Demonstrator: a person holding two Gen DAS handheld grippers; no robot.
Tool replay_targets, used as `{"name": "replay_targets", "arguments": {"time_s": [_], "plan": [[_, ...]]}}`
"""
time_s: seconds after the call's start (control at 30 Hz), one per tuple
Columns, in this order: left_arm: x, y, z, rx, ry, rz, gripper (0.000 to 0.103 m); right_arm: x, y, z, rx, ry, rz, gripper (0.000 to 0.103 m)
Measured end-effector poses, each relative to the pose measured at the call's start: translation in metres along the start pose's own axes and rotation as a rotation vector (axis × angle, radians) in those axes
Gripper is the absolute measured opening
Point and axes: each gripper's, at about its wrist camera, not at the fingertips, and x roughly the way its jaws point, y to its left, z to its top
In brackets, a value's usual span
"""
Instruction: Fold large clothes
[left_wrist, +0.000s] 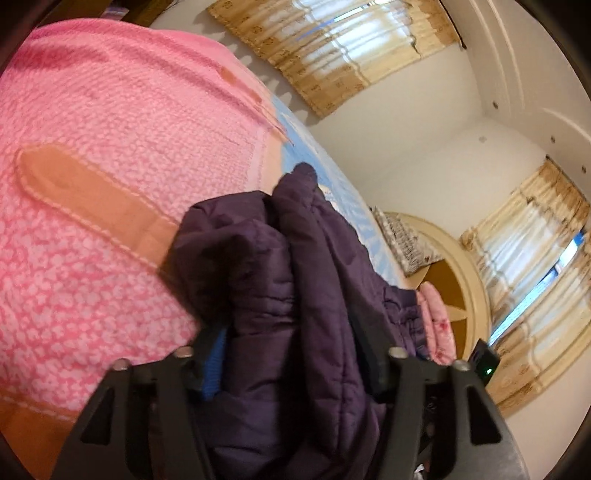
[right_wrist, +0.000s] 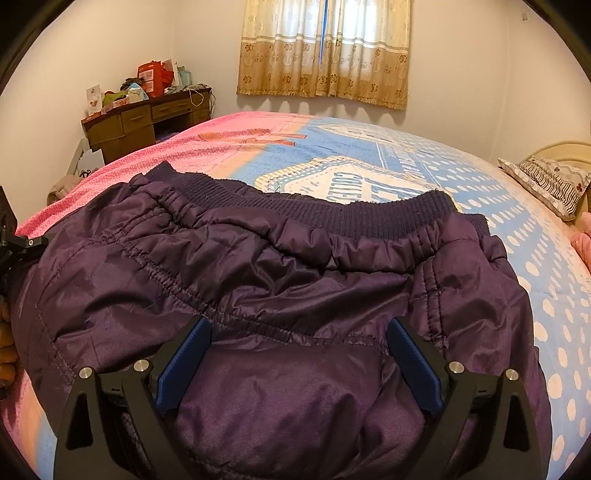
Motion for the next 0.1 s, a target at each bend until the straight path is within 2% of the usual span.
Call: {"name": "replay_targets", "arguments": {"time_s": [0.07, 0.1], "plan": [[0.0056, -0.0084, 0.0011, 0.025, 0.016, 0.007, 0.084, -0.0002, 0.0002, -0.0003, 0.0, -0.002, 0.0, 0.097], [0.0084, -0.0124, 0.0015, 0.036, 0.021, 0.012, 0.085, 0.0001, -0.0003, -0.0001, 0.0, -0.002, 0.0, 0.097]]}}
